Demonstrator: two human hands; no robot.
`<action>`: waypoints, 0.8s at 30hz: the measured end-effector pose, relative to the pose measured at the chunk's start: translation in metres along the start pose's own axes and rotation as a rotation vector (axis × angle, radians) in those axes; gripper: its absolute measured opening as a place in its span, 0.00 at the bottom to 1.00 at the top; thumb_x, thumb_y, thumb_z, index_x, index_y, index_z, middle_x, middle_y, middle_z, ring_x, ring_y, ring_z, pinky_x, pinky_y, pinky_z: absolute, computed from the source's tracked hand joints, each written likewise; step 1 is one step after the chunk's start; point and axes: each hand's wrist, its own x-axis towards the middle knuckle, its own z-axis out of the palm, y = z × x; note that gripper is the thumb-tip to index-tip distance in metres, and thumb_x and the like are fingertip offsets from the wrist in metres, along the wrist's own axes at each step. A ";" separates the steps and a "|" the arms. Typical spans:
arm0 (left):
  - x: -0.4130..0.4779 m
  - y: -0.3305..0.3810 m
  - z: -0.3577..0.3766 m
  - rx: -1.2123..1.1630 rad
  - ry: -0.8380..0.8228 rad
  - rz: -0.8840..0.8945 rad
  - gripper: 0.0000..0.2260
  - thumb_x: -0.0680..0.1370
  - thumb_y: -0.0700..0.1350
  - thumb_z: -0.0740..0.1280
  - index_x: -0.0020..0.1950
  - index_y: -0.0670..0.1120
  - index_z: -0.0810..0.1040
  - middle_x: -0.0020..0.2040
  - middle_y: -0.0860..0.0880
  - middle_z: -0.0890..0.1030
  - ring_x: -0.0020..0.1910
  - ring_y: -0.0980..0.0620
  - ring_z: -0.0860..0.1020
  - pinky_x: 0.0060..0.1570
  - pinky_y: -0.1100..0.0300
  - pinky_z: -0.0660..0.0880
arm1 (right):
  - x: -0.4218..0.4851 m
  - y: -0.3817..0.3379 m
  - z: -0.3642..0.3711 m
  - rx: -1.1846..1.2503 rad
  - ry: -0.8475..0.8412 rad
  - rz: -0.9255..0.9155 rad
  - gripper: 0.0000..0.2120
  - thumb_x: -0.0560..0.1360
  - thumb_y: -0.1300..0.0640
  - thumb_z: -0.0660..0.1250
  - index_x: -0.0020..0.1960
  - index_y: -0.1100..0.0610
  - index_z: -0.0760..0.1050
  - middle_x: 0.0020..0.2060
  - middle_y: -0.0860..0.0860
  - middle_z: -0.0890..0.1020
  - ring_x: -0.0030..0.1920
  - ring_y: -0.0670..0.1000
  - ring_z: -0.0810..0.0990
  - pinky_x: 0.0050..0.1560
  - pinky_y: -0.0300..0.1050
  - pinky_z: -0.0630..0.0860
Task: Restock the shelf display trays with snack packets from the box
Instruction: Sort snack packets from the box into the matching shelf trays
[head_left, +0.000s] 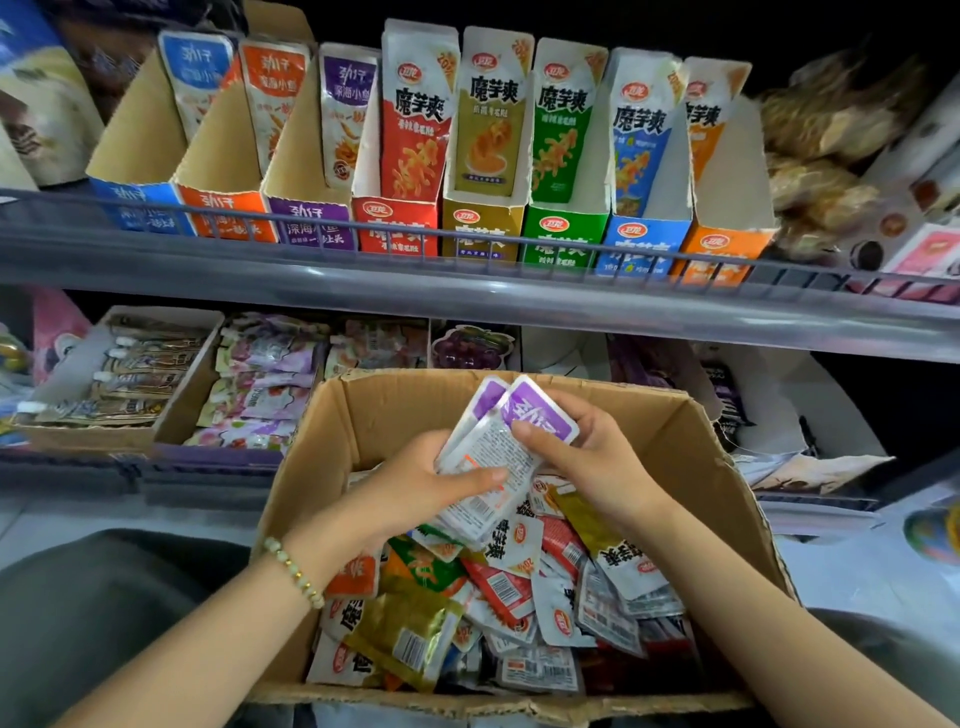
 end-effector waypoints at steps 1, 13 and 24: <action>0.000 -0.001 0.002 0.005 0.039 0.047 0.11 0.74 0.45 0.71 0.56 0.51 0.78 0.49 0.54 0.85 0.47 0.56 0.83 0.45 0.64 0.79 | 0.000 0.000 0.001 -0.033 0.024 -0.007 0.15 0.72 0.57 0.71 0.58 0.57 0.76 0.47 0.53 0.85 0.47 0.51 0.85 0.43 0.41 0.81; -0.012 0.007 -0.002 0.042 0.001 0.100 0.09 0.82 0.51 0.53 0.59 0.65 0.64 0.56 0.65 0.76 0.50 0.72 0.76 0.48 0.73 0.75 | 0.004 -0.011 0.002 -0.134 0.169 -0.043 0.12 0.73 0.57 0.71 0.55 0.56 0.76 0.47 0.53 0.84 0.46 0.50 0.85 0.42 0.44 0.82; -0.008 -0.006 0.008 -0.041 -0.011 0.076 0.22 0.82 0.45 0.59 0.55 0.75 0.56 0.56 0.65 0.72 0.52 0.66 0.74 0.48 0.69 0.72 | -0.003 -0.007 0.017 0.073 -0.004 0.051 0.14 0.78 0.53 0.64 0.62 0.50 0.71 0.52 0.55 0.82 0.42 0.52 0.84 0.44 0.43 0.82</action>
